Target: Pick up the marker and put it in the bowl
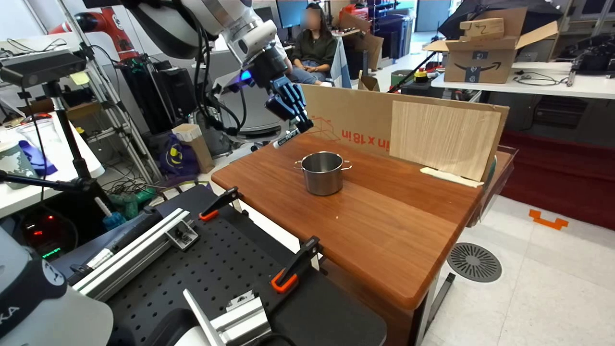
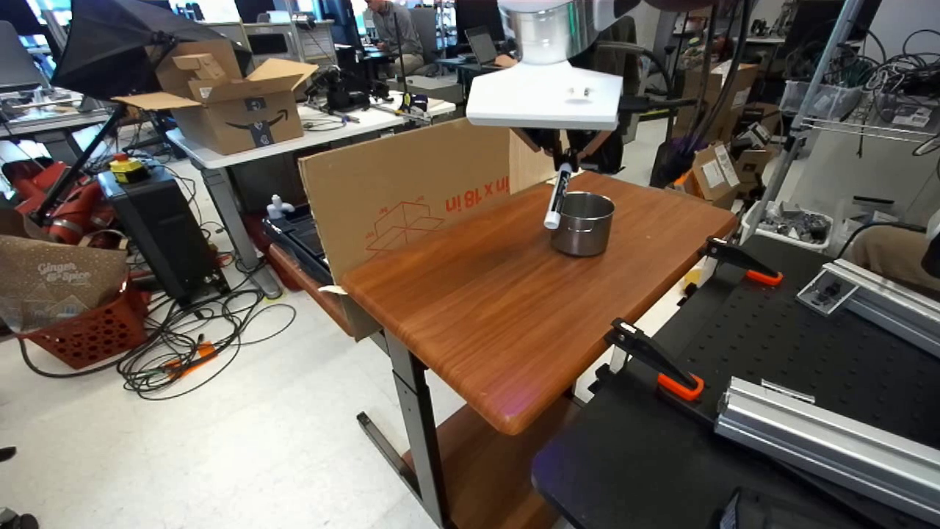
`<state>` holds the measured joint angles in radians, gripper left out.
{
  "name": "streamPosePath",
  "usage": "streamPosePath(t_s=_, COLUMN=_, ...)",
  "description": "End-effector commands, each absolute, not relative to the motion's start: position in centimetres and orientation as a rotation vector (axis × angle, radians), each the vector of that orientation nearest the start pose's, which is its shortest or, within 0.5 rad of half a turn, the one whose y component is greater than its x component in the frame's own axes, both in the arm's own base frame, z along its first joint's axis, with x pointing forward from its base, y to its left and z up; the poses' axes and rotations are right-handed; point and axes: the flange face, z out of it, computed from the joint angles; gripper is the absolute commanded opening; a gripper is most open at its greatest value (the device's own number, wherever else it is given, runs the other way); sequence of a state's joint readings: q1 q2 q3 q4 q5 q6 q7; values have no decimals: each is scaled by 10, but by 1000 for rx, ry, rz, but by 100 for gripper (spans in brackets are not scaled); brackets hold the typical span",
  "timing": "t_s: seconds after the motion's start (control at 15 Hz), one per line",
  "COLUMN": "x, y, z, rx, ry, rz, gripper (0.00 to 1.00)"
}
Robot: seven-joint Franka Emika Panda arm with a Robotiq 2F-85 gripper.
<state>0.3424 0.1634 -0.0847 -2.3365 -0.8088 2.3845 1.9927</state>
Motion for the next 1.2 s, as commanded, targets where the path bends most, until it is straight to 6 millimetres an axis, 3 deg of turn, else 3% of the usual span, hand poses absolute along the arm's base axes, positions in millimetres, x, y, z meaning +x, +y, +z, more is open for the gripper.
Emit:
streamPosePath(t_s=0.0, x=484, y=106, z=272, rx=-2848, ry=1874, rz=-774, gripper=5)
streamPosePath(t_s=0.67, x=493, y=70, z=278, rx=-2846, ry=2090, rz=-810, gripper=5)
streamPosePath(t_s=1.13, x=513, y=62, z=286, rx=-2836, ry=2199, rz=-856, gripper=5)
